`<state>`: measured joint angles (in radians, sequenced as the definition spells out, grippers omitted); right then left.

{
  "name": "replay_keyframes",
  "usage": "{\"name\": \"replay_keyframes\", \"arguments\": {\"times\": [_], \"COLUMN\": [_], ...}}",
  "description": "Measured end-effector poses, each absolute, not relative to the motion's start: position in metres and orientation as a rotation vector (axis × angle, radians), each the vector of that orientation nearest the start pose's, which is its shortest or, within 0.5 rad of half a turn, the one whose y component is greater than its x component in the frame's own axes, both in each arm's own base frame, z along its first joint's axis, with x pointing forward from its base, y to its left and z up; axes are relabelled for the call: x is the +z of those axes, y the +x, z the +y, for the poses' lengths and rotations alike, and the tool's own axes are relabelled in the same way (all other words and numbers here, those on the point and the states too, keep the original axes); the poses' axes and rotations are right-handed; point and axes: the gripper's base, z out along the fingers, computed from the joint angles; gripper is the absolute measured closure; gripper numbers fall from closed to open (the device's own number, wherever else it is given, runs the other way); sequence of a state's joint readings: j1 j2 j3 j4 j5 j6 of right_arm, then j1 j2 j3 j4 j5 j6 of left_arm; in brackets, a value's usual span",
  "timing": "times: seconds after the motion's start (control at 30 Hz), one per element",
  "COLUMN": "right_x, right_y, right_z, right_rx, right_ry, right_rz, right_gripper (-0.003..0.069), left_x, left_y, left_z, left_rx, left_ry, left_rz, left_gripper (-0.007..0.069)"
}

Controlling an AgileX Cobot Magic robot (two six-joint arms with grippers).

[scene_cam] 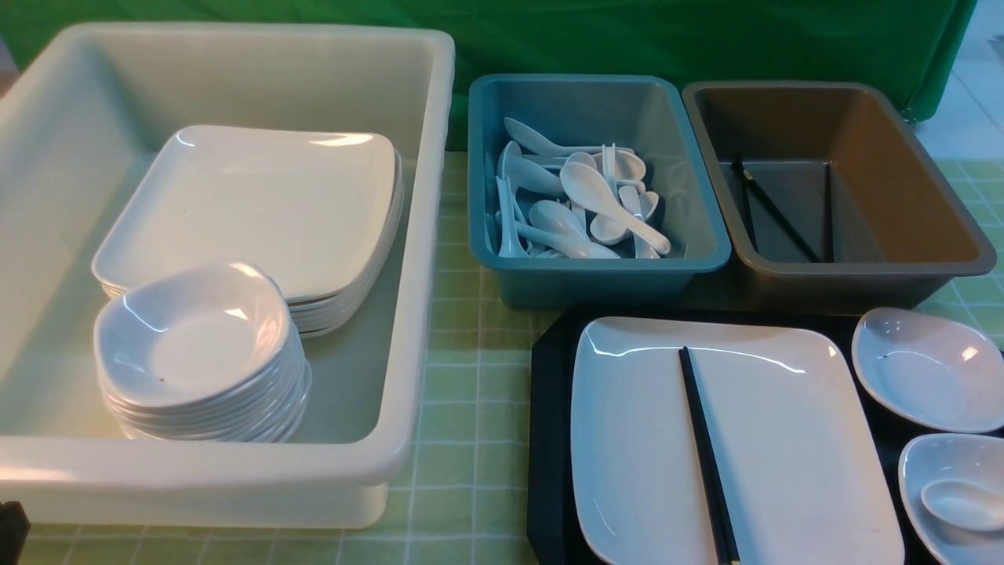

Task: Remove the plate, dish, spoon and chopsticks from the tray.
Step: Use the right arm to grab a soup spoon from the plate

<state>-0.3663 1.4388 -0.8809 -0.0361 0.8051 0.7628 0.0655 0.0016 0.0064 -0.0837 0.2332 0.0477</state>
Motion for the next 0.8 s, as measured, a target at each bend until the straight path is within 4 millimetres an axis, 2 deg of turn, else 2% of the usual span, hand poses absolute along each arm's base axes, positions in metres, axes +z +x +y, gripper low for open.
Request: {"name": "replay_keyframes", "arguments": {"times": [0.13,0.3,0.63,0.73,0.8], "right_x": [0.225,0.213,0.181,0.179,0.179], "right_y": [0.245,0.250,0.264,0.265,0.266], "right_z": [-0.094,-0.094,-0.099,-0.099,-0.100], "right_rx": [0.060,0.056,0.040,0.039,0.044], "right_ry": [1.575,1.636,1.664,1.663,1.657], "right_rz": [2.376,2.386,2.425,2.426,2.417], "right_gripper": [0.0172,0.0172,0.0172,0.0173,0.0209], "left_x": [0.190,0.190,0.190,0.190,0.190], "left_y": [0.056,0.056,0.056,0.056,0.056], "left_z": [0.002,0.002,0.002,0.002,0.002], "left_rx": [0.007,0.007,0.007,0.007,0.007], "left_ry": [-0.071,-0.071,-0.071,-0.071,-0.071], "left_rz": [1.722,1.722,1.722,1.722,1.722], "left_gripper": [0.0624,0.0624,0.0624,0.0624,0.0624]}}
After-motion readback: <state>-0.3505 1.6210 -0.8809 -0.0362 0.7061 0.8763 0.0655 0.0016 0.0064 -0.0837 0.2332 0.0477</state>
